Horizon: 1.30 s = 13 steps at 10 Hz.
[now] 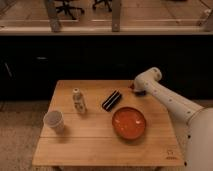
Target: Place the pepper on the white sponge
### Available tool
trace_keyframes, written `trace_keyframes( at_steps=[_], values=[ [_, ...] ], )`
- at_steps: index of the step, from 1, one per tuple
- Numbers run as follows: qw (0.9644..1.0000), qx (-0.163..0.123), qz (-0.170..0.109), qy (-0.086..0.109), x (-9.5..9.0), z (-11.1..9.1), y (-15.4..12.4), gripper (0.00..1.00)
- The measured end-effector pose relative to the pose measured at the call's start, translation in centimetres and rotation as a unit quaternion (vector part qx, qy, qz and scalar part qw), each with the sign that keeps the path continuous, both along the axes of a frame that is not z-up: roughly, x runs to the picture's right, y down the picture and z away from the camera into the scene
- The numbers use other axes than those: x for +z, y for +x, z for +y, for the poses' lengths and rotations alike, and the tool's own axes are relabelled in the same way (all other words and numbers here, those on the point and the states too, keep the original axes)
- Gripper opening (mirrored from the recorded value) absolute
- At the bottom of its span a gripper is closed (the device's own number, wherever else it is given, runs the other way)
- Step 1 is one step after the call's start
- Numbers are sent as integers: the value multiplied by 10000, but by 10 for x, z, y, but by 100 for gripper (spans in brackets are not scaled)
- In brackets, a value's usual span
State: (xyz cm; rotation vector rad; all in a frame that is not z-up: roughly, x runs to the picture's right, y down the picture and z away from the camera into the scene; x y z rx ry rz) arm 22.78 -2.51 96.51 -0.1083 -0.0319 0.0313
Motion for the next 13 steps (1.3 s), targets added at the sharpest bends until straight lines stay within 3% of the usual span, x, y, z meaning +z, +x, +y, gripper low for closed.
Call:
trace_keyframes(
  at_steps=[4, 5, 13],
  values=[
    [9997, -152, -133, 156, -1, -3, -3, 75],
    [9995, -183, -151, 188, -1, -4, -4, 80],
    [9990, -274, -199, 300, -3, -6, -6, 80]
  ],
)
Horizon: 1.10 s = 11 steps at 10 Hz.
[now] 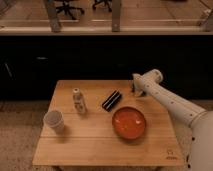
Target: Place the pepper on the white sponge
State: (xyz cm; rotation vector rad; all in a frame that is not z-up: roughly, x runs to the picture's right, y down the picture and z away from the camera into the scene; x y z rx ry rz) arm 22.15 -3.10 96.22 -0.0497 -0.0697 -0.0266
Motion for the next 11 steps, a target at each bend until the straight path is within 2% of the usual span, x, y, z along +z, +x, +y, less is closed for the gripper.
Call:
trace_keyframes(
  at_steps=[3, 7, 11],
  values=[
    [9998, -23, -129, 125, -5, -4, -3, 80],
    [9982, 273, -475, 259, -16, -1, -6, 80],
    [9967, 429, -591, 348, -28, 0, -10, 80]
  ],
)
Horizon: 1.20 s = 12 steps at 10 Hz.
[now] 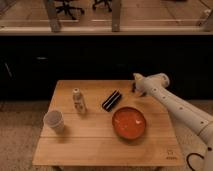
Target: Place the pepper on the white sponge
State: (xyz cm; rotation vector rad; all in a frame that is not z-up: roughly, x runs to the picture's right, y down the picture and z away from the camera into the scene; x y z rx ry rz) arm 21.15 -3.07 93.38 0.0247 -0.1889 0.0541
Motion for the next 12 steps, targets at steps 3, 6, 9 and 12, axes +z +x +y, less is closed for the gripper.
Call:
trace_keyframes(
  at_steps=[3, 6, 9, 12],
  values=[
    [9999, 103, 92, 50, -10, 0, 5, 80],
    [9996, 140, 231, 88, -18, -1, 6, 80],
    [9986, 277, 457, 37, -29, -2, 14, 80],
    [9964, 493, 674, -144, -36, -2, 17, 80]
  ],
)
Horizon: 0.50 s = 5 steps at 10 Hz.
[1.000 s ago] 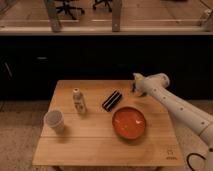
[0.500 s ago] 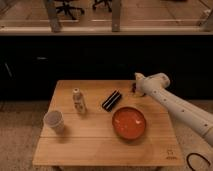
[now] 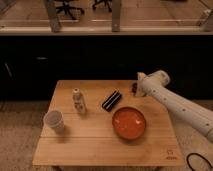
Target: Place the pepper on the white sponge
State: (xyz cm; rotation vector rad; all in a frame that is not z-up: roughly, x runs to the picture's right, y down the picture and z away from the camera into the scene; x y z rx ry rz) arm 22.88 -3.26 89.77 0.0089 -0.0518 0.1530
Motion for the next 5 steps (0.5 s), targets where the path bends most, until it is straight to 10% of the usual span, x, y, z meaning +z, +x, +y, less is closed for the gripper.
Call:
trace_keyframes(
  at_steps=[5],
  values=[
    [9990, 430, 14, -126, 0, 6, 12, 80]
  ],
)
